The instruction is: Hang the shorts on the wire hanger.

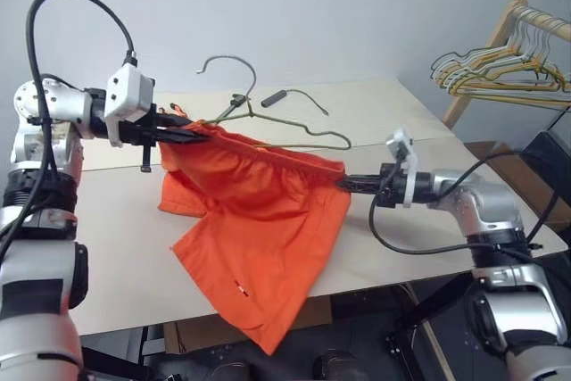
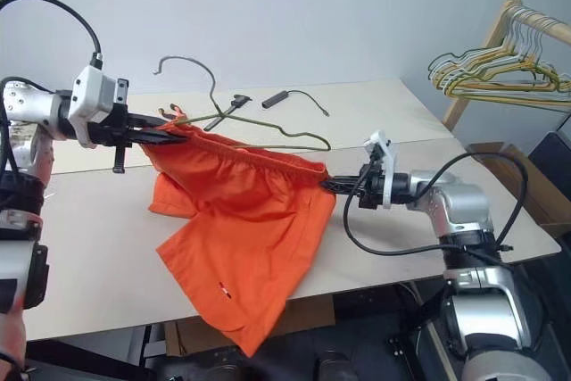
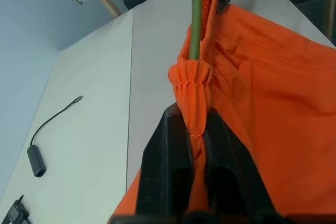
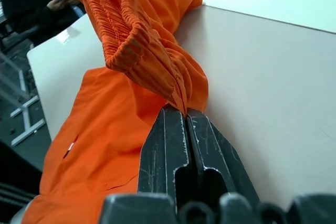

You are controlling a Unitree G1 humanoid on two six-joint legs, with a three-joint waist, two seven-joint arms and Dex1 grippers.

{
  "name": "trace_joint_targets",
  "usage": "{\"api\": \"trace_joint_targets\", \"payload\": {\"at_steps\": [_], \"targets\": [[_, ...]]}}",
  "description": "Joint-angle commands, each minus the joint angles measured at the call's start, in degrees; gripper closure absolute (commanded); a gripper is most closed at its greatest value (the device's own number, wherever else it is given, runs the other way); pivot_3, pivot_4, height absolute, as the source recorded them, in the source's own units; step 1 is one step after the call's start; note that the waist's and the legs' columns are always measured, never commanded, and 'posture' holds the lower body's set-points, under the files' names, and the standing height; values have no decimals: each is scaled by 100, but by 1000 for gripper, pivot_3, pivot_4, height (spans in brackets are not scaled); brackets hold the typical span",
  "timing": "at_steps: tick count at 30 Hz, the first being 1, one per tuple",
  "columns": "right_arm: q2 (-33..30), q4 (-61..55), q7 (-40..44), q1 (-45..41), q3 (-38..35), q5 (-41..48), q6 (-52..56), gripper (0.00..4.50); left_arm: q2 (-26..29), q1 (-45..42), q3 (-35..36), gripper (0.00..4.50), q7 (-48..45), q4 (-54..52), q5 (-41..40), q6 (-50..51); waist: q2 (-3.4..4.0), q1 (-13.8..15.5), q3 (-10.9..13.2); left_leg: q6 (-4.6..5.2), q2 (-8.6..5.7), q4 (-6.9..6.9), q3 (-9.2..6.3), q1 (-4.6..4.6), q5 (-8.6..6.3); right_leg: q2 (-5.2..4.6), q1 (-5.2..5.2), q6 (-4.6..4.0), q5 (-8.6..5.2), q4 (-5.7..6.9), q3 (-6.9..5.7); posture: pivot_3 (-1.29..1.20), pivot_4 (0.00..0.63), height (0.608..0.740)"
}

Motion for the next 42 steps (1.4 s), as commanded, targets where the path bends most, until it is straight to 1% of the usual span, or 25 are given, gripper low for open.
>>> {"api": "trace_joint_targets", "payload": {"at_steps": [1,10,13,16,21,23,26,30,33,36,39,40,42], "targets": [[-200,258,186,-233,18,-197,-301,4450,251,13,-8,4500,-23,-59,60,-53,0,0,0,0,0,0,2,0,0,0,-1,0,0,0,1,66,0,740],[-287,474,376,-419,39,-392,-468,4450,245,93,-63,4500,-23,202,367,-367,0,22,0,0,-2,3,5,-9,0,-3,-5,0,0,-3,0,67,0,740],[-284,543,351,-500,47,-427,-335,4450,203,75,-5,4500,-23,229,243,-322,0,31,0,0,-2,3,6,-9,0,-3,-5,0,0,-3,-1,65,0,740],[-266,882,271,-657,184,-597,-220,4450,87,-24,230,4500,-23,210,-44,-101,0,29,0,-1,-1,4,8,-8,0,-4,-5,0,0,-2,0,63,0,740],[-221,1225,291,-768,252,-695,-288,4450,267,99,15,4500,-23,16,-297,-112,0,27,0,0,-1,5,7,-9,0,-3,-5,0,0,-2,-1,64,0,740],[-208,1318,283,-818,249,-704,-328,4450,342,118,-74,4500,-23,17,-236,-130,0,27,0,0,-1,5,7,-11,0,-4,-6,0,0,-3,0,67,0,740],[-197,1414,283,-903,224,-697,-363,4450,434,110,-230,4500,-23,162,103,-350,0,26,0,0,-2,5,7,-11,0,-3,-7,0,0,-2,0,70,0,740],[-226,1381,341,-928,241,-712,-466,4450,397,-13,-200,4500,-23,415,473,-450,0,36,0,-1,-1,5,8,-10,0,-2,-7,0,0,-1,0,76,0,740],[-259,1213,403,-884,284,-760,-647,4450,303,-108,-130,4500,76,603,810,-598,0,55,0,-1,-1,5,8,-11,0,-3,-7,0,0,-1,-1,76,0,740],[-325,662,397,-691,345,-901,-1216,4450,190,-171,-135,4500,442,717,1130,-684,0,82,0,0,-1,5,9,-12,0,-3,-9,1,0,-2,-1,76,0,740],[-412,47,212,-573,504,-1290,-1815,4450,102,-159,-107,4500,542,719,1301,-852,0,129,0,-1,-2,6,8,-28,0,-3,-24,1,0,0,-1,72,0,740],[-452,-138,62,-570,617,-1548,-2097,4450,80,-153,-103,4500,526,679,1332,-877,0,132,0,-1,-2,10,9,-44,0,-4,-41,1,0,4,0,71,0,740],[-466,-387,-138,-690,750,-1812,-2194,4450,38,-144,-119,4500,553,581,1435,-903,0,134,0,-5,-3,22,11,-76,3,-5,-73,1,1,29,2,70,0,740]]}}
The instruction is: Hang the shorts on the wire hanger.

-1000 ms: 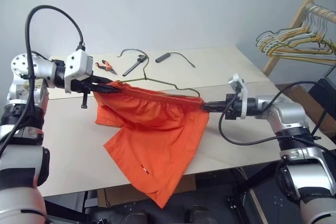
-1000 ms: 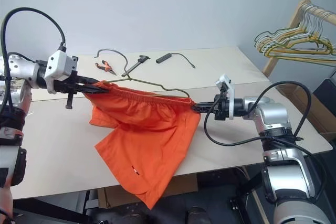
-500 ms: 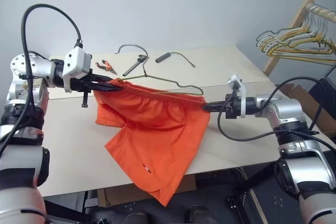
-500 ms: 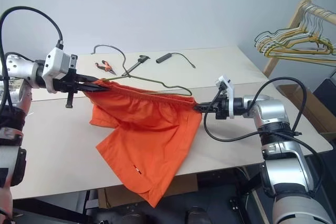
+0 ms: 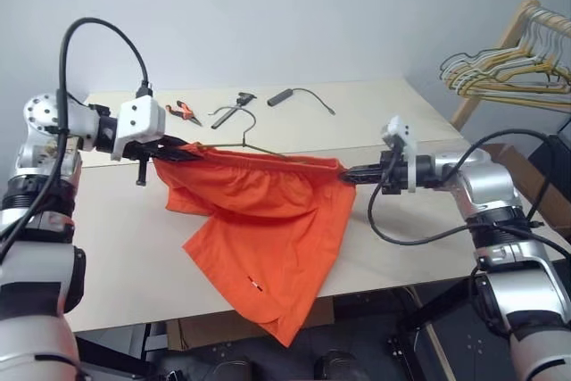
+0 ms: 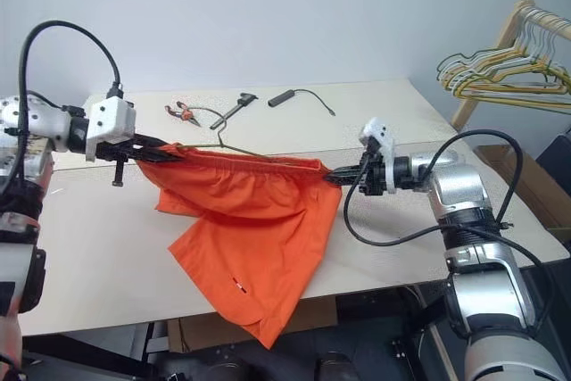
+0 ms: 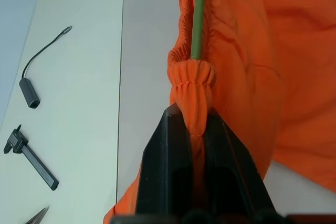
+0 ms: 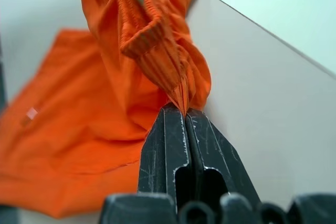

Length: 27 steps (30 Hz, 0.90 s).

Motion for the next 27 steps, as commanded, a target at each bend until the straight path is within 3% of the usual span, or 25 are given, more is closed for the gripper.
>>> {"api": "trace_joint_targets", "payload": {"at_steps": [1,11,20,23,27], "targets": [[-235,-606,-429,-192,128,-647,-621,4450,19,-138,177,4500,149,-155,191,-125,0,0,0,-3,2,11,-1,-9,2,2,-7,0,0,30,-1,70,0,740],[-118,-1604,-555,-589,491,-1130,-530,4450,-329,-116,258,4500,447,-403,322,-91,0,1,0,0,3,34,0,-8,0,1,-8,-1,-1,28,-2,59,0,740],[-14,-1540,-796,-342,628,-1480,-1488,4450,-427,13,451,4500,255,-443,90,-127,0,-6,0,-1,2,37,1,-9,1,0,-7,-1,-1,31,-2,51,0,740],[33,-1400,-800,-310,627,-1481,-1549,3765,-444,65,516,4500,237,-490,69,-96,0,-15,1,-2,2,38,2,-7,1,0,-6,-1,-1,32,-2,53,0,740],[99,-1210,-820,-219,638,-1466,-1862,2326,-478,87,600,4500,233,-494,43,-83,0,-14,1,-3,2,39,1,-7,2,1,-7,-1,-1,34,-2,53,0,740]]}}
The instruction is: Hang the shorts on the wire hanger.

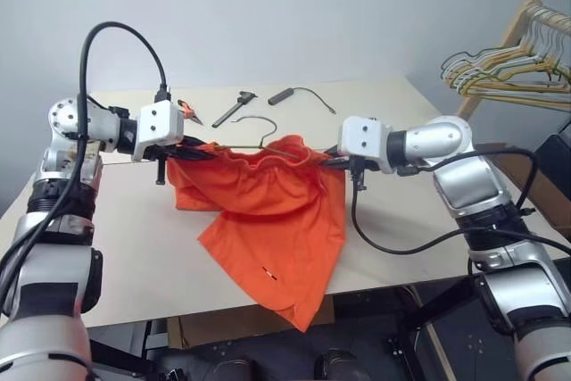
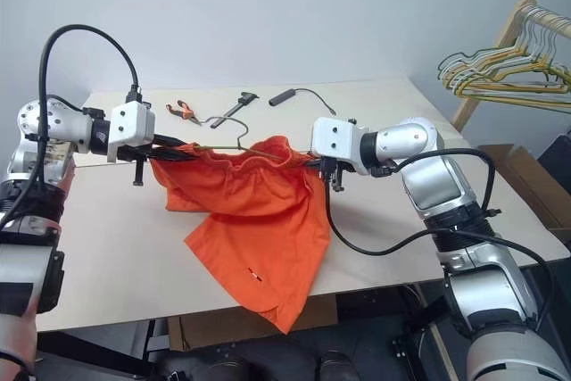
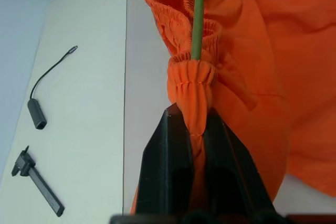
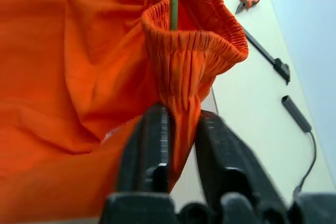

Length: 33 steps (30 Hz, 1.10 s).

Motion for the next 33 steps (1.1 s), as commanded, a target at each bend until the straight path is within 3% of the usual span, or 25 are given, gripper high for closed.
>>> {"api": "trace_joint_targets", "payload": {"at_steps": [1,3,13,23,26,33], "targets": [[106,173,-130,-31,-110,-16,-287,1971,-7,-83,301,4500,-48,-189,-267,39,0,-2,0,0,0,0,0,1,0,0,1,0,0,-1,0,54,0,740],[193,320,-146,-45,-150,62,-211,1286,-18,-76,371,4500,-141,-240,-382,147,0,-5,0,0,0,1,1,2,0,0,3,0,0,0,0,54,0,740],[479,406,101,-67,-499,803,392,1286,11,-7,346,4500,-214,-229,-238,58,0,-11,0,0,0,3,0,3,0,0,3,-1,0,3,1,52,0,740],[461,333,232,76,-403,829,427,1286,-11,-14,350,4500,-358,-229,-293,77,0,-15,0,0,0,3,0,3,0,0,3,-1,0,2,1,45,0,740],[552,323,255,41,-419,899,532,1835,-14,49,360,4500,-564,-346,-412,151,0,-28,0,0,0,4,0,3,0,0,3,-1,0,3,1,44,0,740],[661,174,403,42,-434,980,513,4107,-15,226,319,4500,-655,-588,-377,214,0,-71,0,0,1,4,-1,4,0,0,3,-1,0,7,1,47,0,740]]}}
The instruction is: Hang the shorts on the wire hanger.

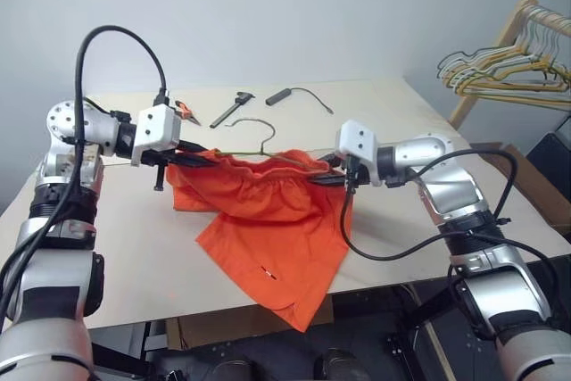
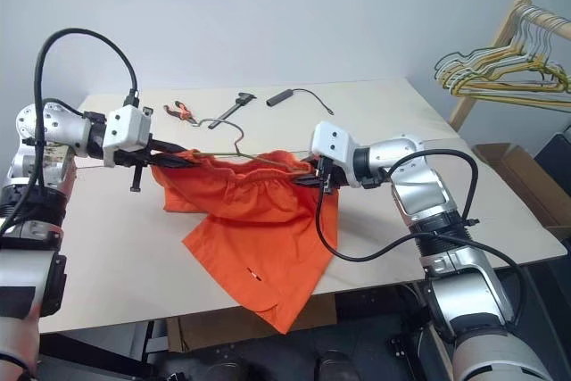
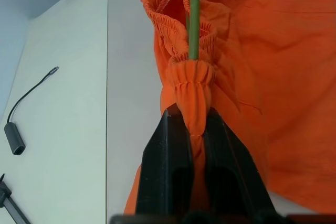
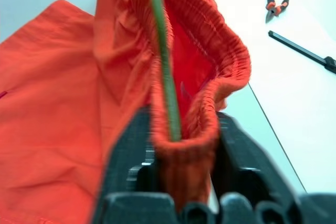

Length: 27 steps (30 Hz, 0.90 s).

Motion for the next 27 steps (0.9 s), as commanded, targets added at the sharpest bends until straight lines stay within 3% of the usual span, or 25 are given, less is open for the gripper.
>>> {"api": "trace_joint_targets", "payload": {"at_steps": [1,11,25,27], "targets": [[34,-333,83,-124,-157,228,-8,4357,15,13,92,4500,-53,-329,-115,61,0,-9,0,0,0,0,0,0,0,0,0,0,0,0,0,48,0,740],[-4,-528,135,11,-119,148,105,4429,-143,21,161,4500,351,-199,7,-181,0,-9,0,0,0,1,0,1,0,-1,0,0,0,4,0,40,0,740],[-625,-1738,-519,616,-915,554,1687,4429,122,-341,1102,8,1128,604,-367,-24,0,-74,0,1,-1,2,0,1,-1,-4,1,0,0,0,0,-15,0,740],[-811,-2079,-726,778,-1180,695,2125,4429,121,-334,1239,0,1299,716,-399,-27,0,-75,0,1,-1,2,0,1,-1,-4,1,0,0,0,-1,-45,0,740]]}}
